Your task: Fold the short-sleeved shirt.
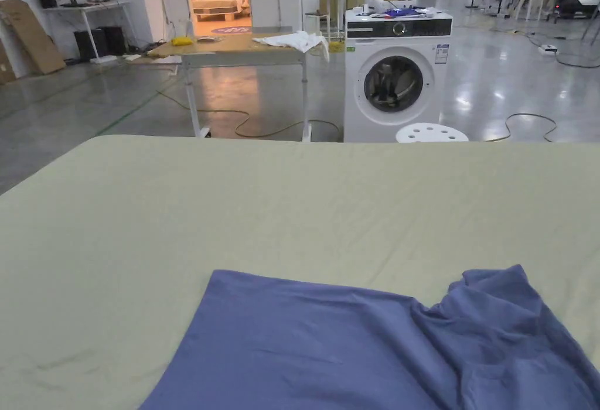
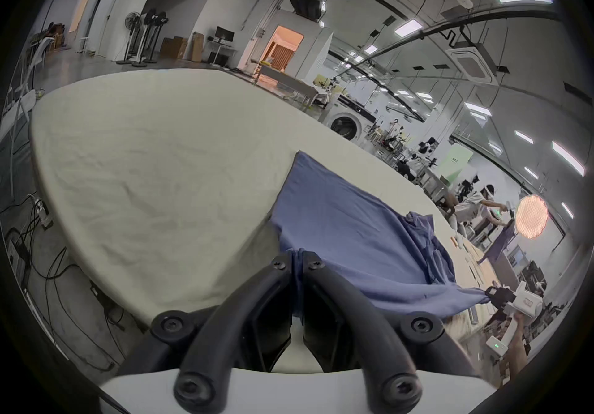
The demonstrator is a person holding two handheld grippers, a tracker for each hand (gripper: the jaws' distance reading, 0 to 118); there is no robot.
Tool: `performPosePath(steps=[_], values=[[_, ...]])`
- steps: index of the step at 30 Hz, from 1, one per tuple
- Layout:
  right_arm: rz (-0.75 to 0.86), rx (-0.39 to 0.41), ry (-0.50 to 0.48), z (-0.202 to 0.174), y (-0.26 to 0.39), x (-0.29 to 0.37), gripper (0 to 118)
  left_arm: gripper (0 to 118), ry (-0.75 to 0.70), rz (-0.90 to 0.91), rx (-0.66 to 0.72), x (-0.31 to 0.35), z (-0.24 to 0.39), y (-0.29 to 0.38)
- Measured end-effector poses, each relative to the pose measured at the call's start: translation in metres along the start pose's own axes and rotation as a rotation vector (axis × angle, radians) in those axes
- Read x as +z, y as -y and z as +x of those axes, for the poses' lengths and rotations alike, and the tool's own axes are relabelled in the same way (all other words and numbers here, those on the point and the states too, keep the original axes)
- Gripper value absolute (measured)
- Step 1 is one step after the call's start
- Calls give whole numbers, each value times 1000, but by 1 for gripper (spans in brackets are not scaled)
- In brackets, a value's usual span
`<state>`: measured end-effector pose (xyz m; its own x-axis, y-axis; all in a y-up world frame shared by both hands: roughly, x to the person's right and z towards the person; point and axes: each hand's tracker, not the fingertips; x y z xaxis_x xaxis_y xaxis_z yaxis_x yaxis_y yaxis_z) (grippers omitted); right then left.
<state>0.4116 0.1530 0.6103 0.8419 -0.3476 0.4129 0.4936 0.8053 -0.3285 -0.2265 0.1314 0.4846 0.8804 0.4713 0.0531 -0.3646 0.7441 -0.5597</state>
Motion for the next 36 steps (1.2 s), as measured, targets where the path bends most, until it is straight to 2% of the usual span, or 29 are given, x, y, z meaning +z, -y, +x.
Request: performPosePath(steps=[5, 6, 7, 9, 10, 13, 16, 22, 25, 27, 29, 30, 31, 32, 34, 36], values=[[-58, 91, 18, 0, 16, 0, 2, 2, -37, -76, -45, -13, -16, 19], [-68, 110, 7, -1, 18, -2, 6, 11, -44, -85, -56, -17, -19, 22], [-78, 135, 7, -3, 21, -2, 22, 29, -58, -90, -70, -19, -21, 24], [-70, 192, 58, -6, 26, -1, 67, 69, -115, -78, -108, -22, -26, 26], [-84, 208, 64, -5, 27, -2, 81, 82, -136, -70, -126, -23, -26, 25], [-59, 227, 36, -13, 29, 8, 80, 84, -137, 7, -179, -17, -12, 20], [4, 242, -36, -29, 27, 20, 80, 84, -148, 122, -287, -9, 18, 14], [156, 327, -127, -76, 12, 41, 81, 84, -111, 322, -532, 7, 87, 5], [176, 371, -180, -93, 5, 46, 80, 84, -74, 356, -543, 16, 109, 3], [179, 385, -197, -95, 5, 47, 76, 80, -53, 361, -546, 22, 116, 3], [177, 390, -228, -100, 4, 50, 54, 60, -33, 366, -559, 27, 121, 2], [171, 387, -235, -96, 7, 47, 39, 43, -27, 366, -568, 29, 122, 3], [166, 384, -243, -96, 8, 47, 19, 21, -25, 364, -582, 31, 123, 3], [164, 387, -242, -97, 9, 47, 11, 10, -34, 362, -597, 30, 122, 4], [157, 394, -245, -97, 12, 46, 2, 0, -49, 364, -603, 30, 120, 5], [153, 406, -239, -97, 16, 45, 0, 0, -45, 348, -581, 30, 116, 5]])
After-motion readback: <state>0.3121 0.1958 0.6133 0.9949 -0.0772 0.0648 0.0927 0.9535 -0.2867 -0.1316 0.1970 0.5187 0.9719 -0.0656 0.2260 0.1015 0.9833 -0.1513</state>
